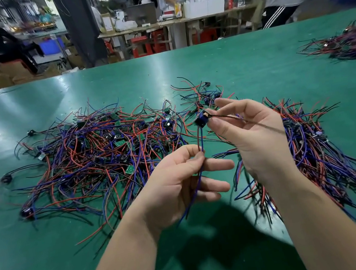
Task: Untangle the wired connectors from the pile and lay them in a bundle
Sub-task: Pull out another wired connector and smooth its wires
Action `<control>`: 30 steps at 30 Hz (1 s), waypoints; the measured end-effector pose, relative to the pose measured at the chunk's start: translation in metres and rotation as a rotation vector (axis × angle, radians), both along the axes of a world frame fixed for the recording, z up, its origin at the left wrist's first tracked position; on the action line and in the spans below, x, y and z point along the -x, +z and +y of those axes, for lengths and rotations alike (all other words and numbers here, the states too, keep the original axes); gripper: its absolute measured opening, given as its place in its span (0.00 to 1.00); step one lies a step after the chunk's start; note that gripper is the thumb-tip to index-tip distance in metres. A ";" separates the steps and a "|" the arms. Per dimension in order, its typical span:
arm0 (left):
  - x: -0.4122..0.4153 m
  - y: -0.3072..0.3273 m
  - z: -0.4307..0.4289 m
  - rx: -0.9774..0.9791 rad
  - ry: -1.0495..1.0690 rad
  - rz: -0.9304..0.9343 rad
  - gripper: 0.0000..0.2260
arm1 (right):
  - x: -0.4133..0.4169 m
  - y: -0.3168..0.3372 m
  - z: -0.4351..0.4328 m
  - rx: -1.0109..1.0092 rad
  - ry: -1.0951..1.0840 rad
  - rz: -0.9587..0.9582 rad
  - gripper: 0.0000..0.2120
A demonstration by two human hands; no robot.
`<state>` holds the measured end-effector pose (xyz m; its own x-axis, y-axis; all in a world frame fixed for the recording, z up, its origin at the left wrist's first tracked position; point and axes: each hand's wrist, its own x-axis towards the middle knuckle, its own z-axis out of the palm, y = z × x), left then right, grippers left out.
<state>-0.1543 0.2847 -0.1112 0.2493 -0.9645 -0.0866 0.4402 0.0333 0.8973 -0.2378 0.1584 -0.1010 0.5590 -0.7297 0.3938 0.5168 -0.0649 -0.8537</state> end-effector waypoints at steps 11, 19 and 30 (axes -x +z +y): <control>-0.004 -0.005 0.003 -0.104 -0.147 -0.111 0.08 | -0.004 -0.001 0.001 -0.237 0.133 -0.038 0.16; -0.011 -0.009 -0.007 -0.111 0.317 -0.164 0.20 | -0.006 -0.012 0.005 0.226 0.113 0.398 0.17; -0.021 -0.003 -0.005 0.008 0.562 0.138 0.16 | -0.005 -0.012 0.008 0.642 -0.035 0.560 0.21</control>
<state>-0.1330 0.2797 -0.1137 0.7107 -0.6878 -0.1479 0.4659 0.3026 0.8315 -0.2331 0.1666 -0.1134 0.7759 -0.4804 0.4090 0.0177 -0.6315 -0.7752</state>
